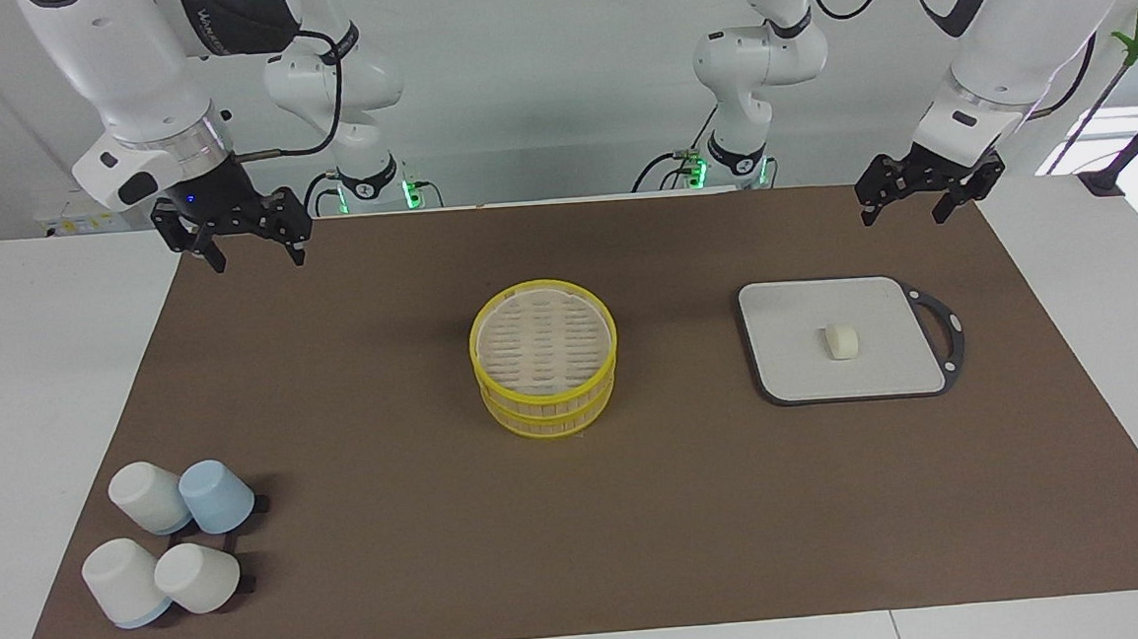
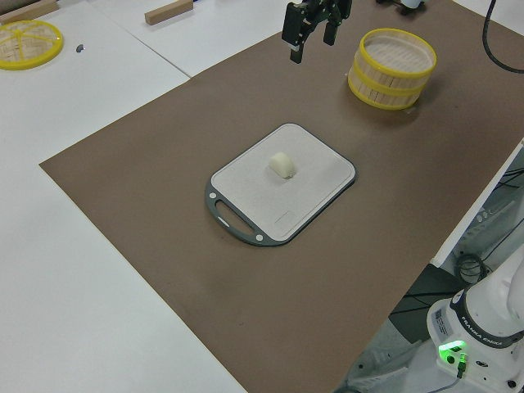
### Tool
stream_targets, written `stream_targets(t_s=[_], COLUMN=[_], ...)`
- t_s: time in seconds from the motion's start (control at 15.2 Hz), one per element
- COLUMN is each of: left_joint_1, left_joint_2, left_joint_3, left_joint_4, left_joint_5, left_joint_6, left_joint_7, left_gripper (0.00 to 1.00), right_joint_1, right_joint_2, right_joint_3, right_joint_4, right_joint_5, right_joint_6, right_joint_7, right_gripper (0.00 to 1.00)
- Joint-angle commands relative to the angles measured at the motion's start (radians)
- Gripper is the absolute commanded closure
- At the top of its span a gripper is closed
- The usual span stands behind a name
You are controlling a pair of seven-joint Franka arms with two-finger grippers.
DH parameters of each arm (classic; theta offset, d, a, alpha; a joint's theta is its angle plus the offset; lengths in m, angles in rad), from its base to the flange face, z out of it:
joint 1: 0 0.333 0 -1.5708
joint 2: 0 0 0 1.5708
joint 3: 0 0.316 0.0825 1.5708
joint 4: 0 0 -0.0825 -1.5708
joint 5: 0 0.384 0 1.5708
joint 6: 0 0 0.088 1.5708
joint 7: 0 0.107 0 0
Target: Place bun in steamer
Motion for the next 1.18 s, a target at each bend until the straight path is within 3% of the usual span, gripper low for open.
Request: stream_targets(t_s=[0.0, 0.26, 0.46, 0.59, 0.79, 0.92, 1.12], left_joint_1=[0.005, 0.004, 0.009, 0.009, 0.01, 0.013, 0.045], left_joint_2=[-0.001, -0.005, -0.062, -0.094, -0.093, -0.088, -0.085], left_joint_3=[-0.003, -0.001, -0.001, -0.001, -0.001, 0.0, 0.0], left_joint_4=[0.007, -0.007, -0.14, -0.249, -0.328, -0.383, -0.513], left_joint_5=[-0.013, -0.013, -0.013, -0.013, -0.013, -0.013, -0.013], left_joint_6=[-0.001, 0.009, 0.121, 0.213, 0.308, 0.369, 0.535], left_joint_7=[-0.007, -0.014, -0.004, -0.004, 0.002, 0.012, 0.047], left_gripper=[0.0, 0.0, 0.0, 0.0, 0.0, 0.0, 0.0], right_joint_1=[-0.006, -0.009, 0.005, 0.022, 0.155, 0.288, 0.411], right_joint_2=[-0.002, -0.01, -0.016, -0.015, 0.016, 0.092, 0.234], right_joint_3=[0.006, 0.006, 0.004, 0.006, 0.004, 0.003, 0.003], right_joint_4=[-0.007, -0.025, -0.036, -0.041, -0.035, 0.034, 0.152], right_joint_5=[-0.011, -0.011, -0.011, -0.011, -0.003, -0.008, -0.005], right_joint_6=[-0.007, -0.006, -0.012, 0.06, 0.082, 0.08, 0.094], right_joint_7=[-0.008, -0.006, -0.02, -0.016, 0.1, 0.275, 0.45], right_gripper=[0.0, 0.0, 0.0, 0.0, 0.0, 0.0, 0.0])
